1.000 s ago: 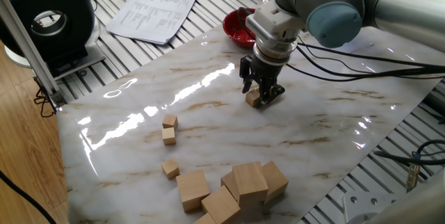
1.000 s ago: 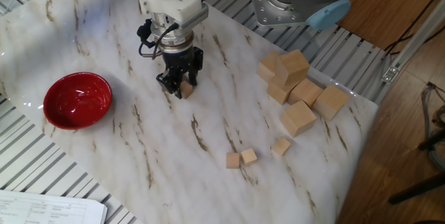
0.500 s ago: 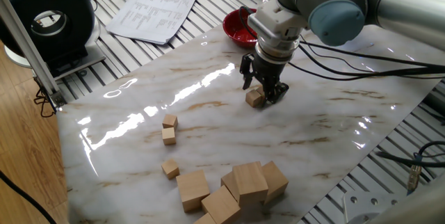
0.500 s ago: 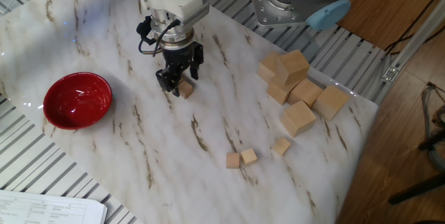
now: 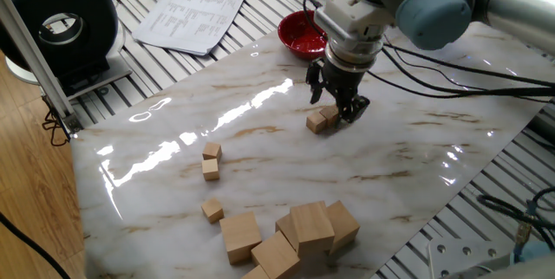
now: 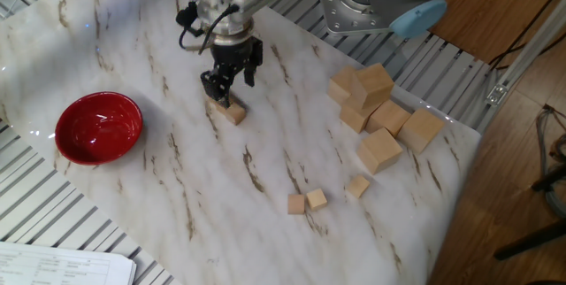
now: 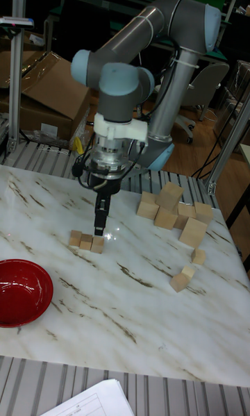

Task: Stack the blocks into a pyramid shape

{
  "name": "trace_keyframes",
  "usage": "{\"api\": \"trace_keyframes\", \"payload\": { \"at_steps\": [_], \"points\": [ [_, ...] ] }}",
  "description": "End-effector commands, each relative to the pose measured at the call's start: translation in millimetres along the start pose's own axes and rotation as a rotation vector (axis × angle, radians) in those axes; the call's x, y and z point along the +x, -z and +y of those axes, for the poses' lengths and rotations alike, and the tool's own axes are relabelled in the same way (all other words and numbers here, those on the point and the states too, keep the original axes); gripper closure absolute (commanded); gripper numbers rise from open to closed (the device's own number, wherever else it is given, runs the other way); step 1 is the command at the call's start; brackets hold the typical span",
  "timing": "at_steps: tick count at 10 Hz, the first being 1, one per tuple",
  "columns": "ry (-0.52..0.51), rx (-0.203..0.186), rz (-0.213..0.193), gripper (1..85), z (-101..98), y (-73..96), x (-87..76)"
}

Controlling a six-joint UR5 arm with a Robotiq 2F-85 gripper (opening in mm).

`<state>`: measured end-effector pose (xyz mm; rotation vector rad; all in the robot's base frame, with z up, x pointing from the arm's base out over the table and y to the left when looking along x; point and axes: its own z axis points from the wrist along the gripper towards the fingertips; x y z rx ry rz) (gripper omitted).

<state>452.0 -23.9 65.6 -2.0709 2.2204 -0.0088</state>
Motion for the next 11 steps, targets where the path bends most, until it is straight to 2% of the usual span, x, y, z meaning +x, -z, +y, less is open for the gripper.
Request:
{"api": "trace_keyframes", "payload": {
  "at_steps": [1,2,3,4,5,6,7,8,11],
  "points": [
    [-0.122,0.014,0.06,19.3,-11.9,34.5,-20.8],
    [-0.163,0.036,0.074,21.7,-24.4,43.1,-36.0],
    [-0.227,0.065,0.115,28.0,-37.7,51.6,-49.9],
    [-0.302,0.069,0.098,31.0,-41.2,53.0,-74.6],
    [-0.355,0.067,0.053,33.0,-43.6,50.2,-97.5],
    [-0.388,0.068,0.034,33.0,-46.0,47.6,-104.9],
    [-0.397,0.079,0.043,33.0,-49.3,45.1,-107.3],
    [-0.414,0.092,0.042,33.3,-51.0,41.7,-116.6],
    [-0.473,0.128,0.039,35.3,-61.0,25.4,-155.7]
  ]
}}
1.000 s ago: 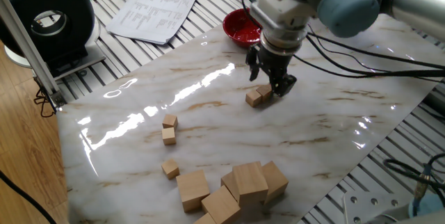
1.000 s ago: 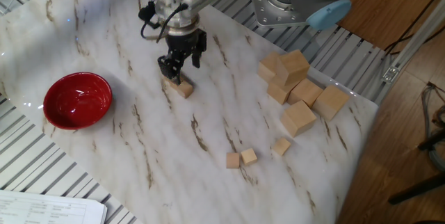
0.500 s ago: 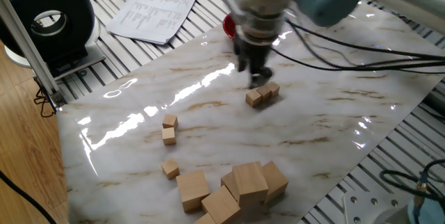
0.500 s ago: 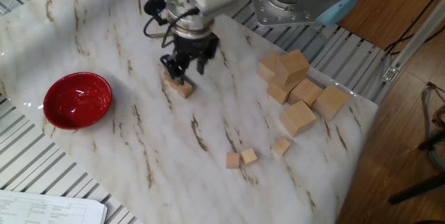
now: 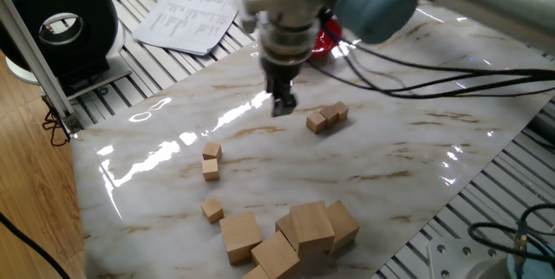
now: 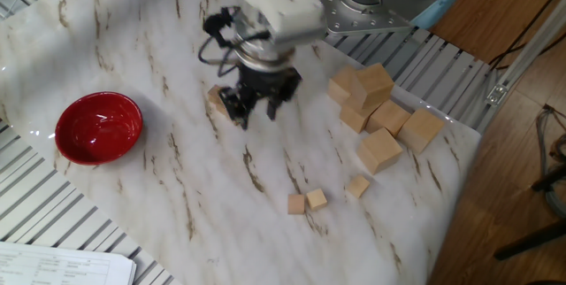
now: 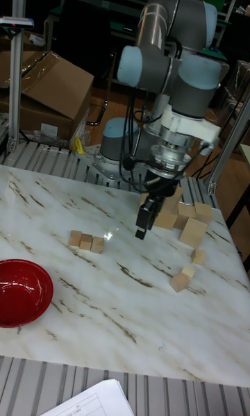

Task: Stack the blocks into a pyramid shape

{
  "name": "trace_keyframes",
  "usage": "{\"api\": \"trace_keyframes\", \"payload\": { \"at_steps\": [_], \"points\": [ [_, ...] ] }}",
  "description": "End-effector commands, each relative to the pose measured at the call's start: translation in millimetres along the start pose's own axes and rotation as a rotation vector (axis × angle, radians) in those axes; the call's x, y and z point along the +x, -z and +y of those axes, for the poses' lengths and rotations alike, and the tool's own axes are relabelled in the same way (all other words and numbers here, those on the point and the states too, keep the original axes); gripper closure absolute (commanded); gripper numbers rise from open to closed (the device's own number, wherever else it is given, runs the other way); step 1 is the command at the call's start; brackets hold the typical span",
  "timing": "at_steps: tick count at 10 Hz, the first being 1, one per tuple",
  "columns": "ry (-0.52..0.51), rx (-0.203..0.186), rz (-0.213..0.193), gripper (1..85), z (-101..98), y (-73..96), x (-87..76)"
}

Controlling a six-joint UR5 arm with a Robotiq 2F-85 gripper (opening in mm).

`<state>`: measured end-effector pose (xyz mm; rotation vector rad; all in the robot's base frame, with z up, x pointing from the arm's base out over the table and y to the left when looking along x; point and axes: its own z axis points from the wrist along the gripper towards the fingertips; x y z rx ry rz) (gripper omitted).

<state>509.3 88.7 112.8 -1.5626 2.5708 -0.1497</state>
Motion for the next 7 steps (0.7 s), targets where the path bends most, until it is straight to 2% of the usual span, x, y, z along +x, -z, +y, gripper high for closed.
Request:
{"api": "trace_keyframes", "payload": {
  "at_steps": [1,5,7],
  "points": [
    [-0.089,0.027,-0.034,35.3,9.4,-11.9,-49.7],
    [-0.135,0.067,-0.042,36.3,20.7,-35.2,-73.9],
    [-0.153,0.084,-0.059,36.3,17.6,-35.9,-79.0]
  ]
}}
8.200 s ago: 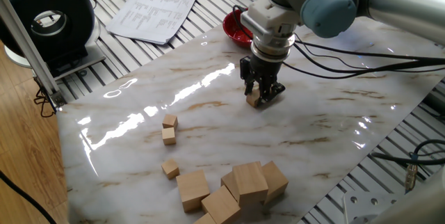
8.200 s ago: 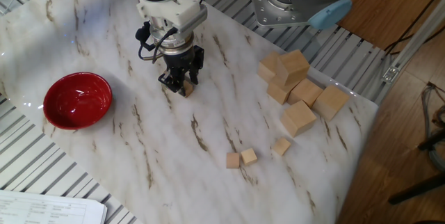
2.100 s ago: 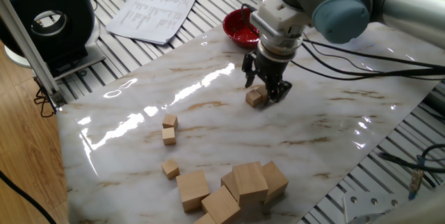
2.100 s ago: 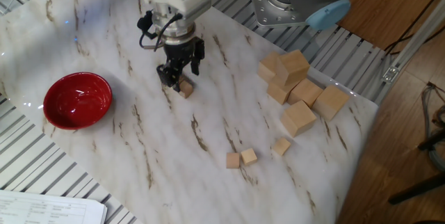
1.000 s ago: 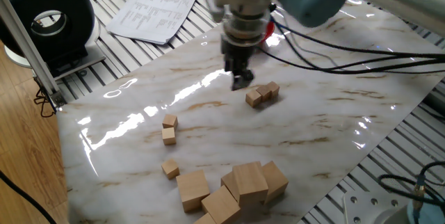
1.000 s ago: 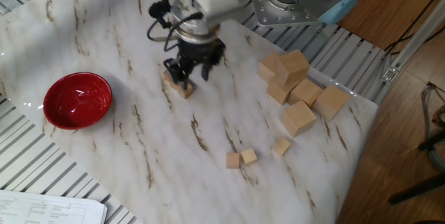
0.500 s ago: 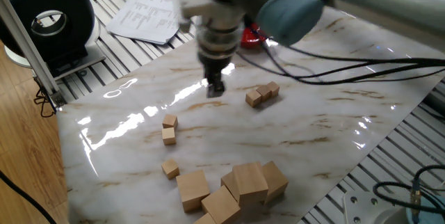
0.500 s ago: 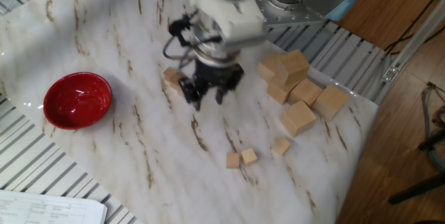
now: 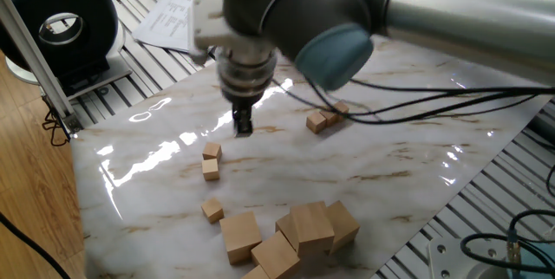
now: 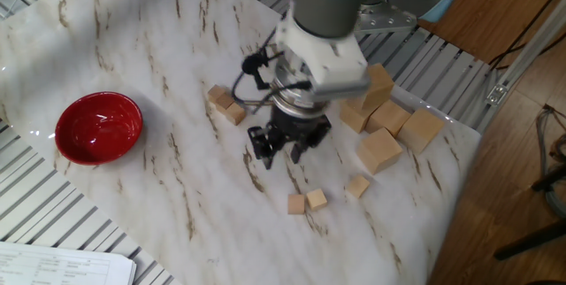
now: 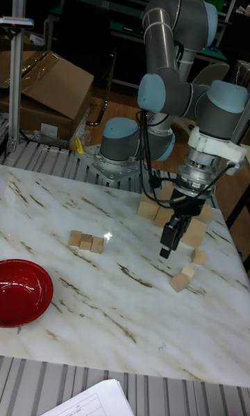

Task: Stack the blocks into a pyramid shape

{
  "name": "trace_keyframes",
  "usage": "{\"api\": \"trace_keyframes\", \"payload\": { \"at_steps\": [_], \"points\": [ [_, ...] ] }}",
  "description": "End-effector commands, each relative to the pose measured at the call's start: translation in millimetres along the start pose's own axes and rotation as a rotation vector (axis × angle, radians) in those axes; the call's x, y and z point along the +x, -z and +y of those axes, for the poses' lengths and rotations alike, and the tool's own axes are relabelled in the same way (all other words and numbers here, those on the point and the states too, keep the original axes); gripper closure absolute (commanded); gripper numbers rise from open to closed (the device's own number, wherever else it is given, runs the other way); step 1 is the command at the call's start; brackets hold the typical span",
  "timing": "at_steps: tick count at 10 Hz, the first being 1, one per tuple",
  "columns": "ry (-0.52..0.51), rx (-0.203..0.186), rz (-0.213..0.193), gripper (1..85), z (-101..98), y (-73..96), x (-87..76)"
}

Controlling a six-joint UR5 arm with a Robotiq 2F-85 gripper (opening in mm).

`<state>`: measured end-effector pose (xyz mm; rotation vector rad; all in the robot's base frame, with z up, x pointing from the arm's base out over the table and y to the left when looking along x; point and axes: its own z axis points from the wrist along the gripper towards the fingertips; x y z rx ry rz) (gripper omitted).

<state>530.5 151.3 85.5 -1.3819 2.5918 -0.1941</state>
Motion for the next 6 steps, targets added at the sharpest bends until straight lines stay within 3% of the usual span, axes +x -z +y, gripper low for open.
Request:
{"api": "trace_keyframes", "payload": {
  "at_steps": [1,2,6],
  "points": [
    [-0.037,0.015,-0.027,36.7,5.8,-6.9,-15.2],
    [-0.023,0.002,-0.022,41.0,9.2,-7.0,-13.8],
    [0.162,-0.024,0.04,40.7,15.0,-6.8,2.8]
  ]
}}
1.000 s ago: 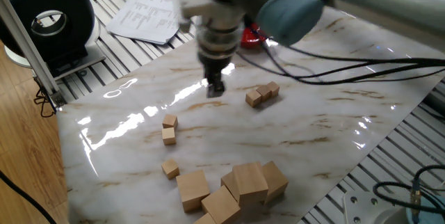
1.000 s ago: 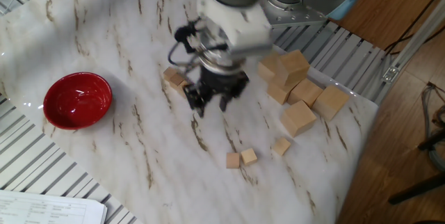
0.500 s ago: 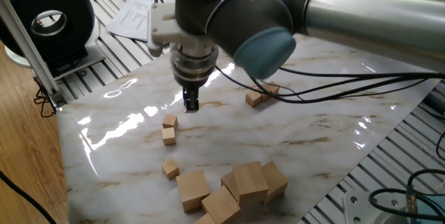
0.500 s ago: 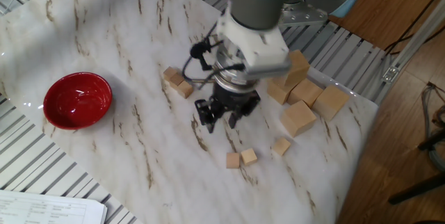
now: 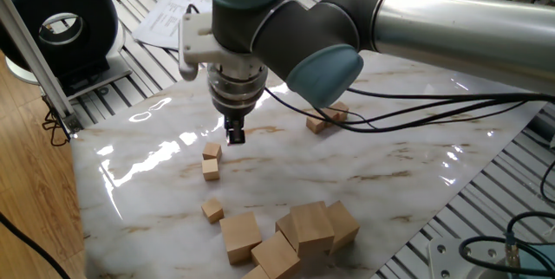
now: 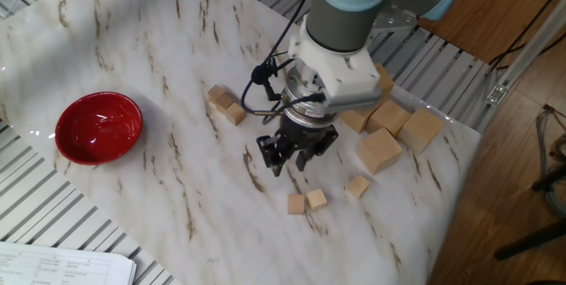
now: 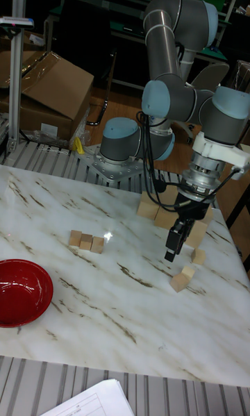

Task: Stack the blocks into a pyramid shape

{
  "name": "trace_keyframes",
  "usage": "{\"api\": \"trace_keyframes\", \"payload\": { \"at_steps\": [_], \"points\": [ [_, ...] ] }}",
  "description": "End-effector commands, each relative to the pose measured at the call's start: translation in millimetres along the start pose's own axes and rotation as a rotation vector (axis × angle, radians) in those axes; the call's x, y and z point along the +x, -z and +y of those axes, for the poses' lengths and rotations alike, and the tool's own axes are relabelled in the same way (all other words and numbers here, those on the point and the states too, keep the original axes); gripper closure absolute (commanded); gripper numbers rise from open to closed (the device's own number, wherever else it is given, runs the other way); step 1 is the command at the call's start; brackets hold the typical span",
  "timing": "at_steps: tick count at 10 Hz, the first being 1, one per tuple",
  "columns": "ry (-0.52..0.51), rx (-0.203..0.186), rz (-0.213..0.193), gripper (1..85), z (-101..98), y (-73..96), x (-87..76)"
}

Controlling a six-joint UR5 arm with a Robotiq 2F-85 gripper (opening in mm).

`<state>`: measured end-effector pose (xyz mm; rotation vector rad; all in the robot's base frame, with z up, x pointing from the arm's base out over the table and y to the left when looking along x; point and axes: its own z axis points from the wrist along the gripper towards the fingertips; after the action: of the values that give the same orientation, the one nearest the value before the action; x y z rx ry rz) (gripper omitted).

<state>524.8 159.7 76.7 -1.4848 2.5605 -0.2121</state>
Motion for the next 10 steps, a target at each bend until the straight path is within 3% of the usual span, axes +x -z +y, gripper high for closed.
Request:
{"api": "trace_keyframes", "payload": {
  "at_steps": [1,3,4,5,9,10],
  "points": [
    [0.089,-0.044,-0.004,38.0,11.3,0.3,-1.1],
    [0.148,0.024,-0.024,38.7,-5.8,0.1,-7.2],
    [0.115,0.013,-0.077,38.7,-2.3,0.8,-20.7],
    [0.088,0.002,-0.104,38.7,0.6,1.4,-27.5],
    [0.052,-0.023,-0.093,36.7,6.5,1.2,-24.3],
    [0.045,-0.028,-0.091,36.0,7.1,4.7,-34.8]
  ]
}}
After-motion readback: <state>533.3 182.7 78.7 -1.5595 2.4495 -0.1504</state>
